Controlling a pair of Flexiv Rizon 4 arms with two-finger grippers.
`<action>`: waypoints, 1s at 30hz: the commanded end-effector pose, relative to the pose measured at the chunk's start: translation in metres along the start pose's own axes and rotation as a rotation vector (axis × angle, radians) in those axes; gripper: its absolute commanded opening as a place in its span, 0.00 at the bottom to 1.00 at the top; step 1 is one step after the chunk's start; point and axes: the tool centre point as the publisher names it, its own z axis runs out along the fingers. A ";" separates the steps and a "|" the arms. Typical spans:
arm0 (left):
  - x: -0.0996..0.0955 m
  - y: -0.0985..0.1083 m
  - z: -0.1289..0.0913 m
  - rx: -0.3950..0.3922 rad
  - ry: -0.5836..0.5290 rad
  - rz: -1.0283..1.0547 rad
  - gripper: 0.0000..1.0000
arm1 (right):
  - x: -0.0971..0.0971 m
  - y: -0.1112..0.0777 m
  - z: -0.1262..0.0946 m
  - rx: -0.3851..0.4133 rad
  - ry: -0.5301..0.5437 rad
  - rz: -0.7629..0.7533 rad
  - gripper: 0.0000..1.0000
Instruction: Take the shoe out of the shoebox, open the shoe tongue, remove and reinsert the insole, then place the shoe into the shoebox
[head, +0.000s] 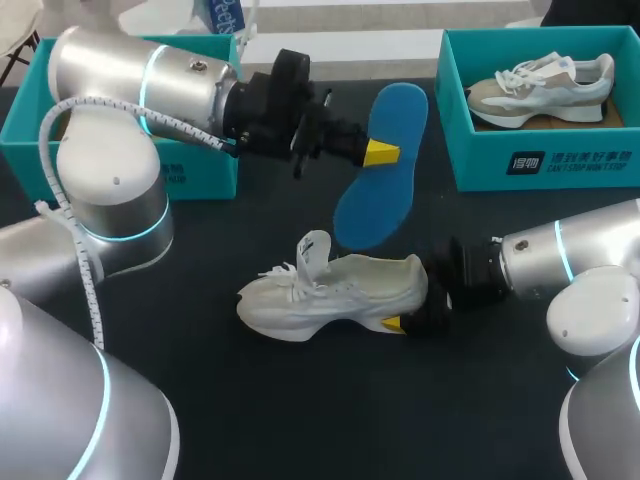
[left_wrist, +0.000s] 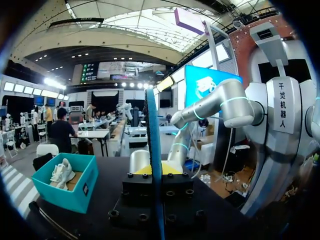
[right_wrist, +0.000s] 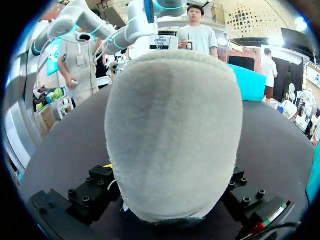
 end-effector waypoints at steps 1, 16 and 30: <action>-0.001 0.001 0.002 0.004 0.002 0.000 0.00 | 0.001 -0.003 0.010 0.003 -0.001 0.000 0.00; 0.002 -0.008 -0.004 0.063 -0.026 -0.108 0.00 | 0.001 -0.003 0.010 0.003 -0.001 0.000 0.00; 0.025 -0.068 -0.018 0.155 0.069 -0.599 0.00 | 0.001 -0.003 0.010 0.003 -0.001 0.000 0.00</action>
